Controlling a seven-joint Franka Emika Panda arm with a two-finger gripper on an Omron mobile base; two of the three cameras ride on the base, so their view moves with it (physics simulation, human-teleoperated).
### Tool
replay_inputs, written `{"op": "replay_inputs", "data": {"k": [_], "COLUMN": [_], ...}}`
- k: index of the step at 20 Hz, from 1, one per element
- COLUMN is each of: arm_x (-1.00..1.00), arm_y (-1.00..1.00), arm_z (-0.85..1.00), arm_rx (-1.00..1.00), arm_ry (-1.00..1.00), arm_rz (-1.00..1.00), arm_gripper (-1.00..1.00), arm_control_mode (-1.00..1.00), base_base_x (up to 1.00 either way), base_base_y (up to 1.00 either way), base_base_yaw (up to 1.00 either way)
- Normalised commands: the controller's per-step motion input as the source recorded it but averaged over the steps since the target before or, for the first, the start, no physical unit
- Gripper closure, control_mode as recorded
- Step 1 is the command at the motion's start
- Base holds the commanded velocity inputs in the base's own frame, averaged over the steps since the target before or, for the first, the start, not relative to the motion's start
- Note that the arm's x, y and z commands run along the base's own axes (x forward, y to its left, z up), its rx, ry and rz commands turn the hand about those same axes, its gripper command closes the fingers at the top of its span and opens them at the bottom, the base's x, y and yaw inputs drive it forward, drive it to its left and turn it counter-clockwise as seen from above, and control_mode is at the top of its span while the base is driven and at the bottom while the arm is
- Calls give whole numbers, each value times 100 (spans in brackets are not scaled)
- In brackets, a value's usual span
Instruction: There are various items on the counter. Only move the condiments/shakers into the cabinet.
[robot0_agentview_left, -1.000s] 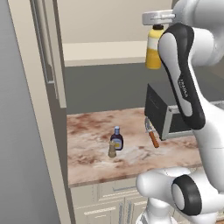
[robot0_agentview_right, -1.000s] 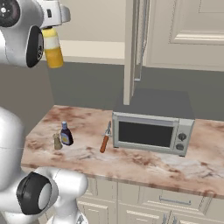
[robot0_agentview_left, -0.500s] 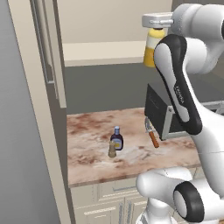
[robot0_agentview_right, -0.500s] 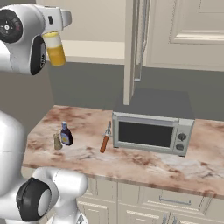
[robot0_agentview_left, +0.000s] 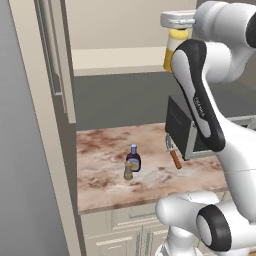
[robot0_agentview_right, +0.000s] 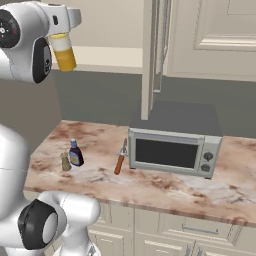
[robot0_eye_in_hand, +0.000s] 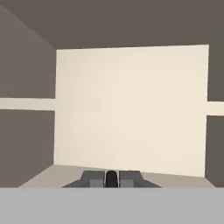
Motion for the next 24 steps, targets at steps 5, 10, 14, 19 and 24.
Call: {"op": "replay_inputs", "data": {"k": [5,10,14,19,24], "arm_x": [2,5,3,14,24], "arm_y": [0,-1,-17,-23,-17], "arm_z": [0,0,0,0,0], "arm_rx": [0,0,0,0,0], "arm_ry": [-2,-3,-3,0,0], "arm_rz": [-1,0,-4,-1,0], "arm_gripper": [100,100,100,100,100], "arm_control_mode": [-100,-100,-100,-100,-100], "base_base_x": [0,0,0,0,0], "base_base_y": [0,0,0,0,0], "base_base_yaw": [0,0,0,0,0]}}
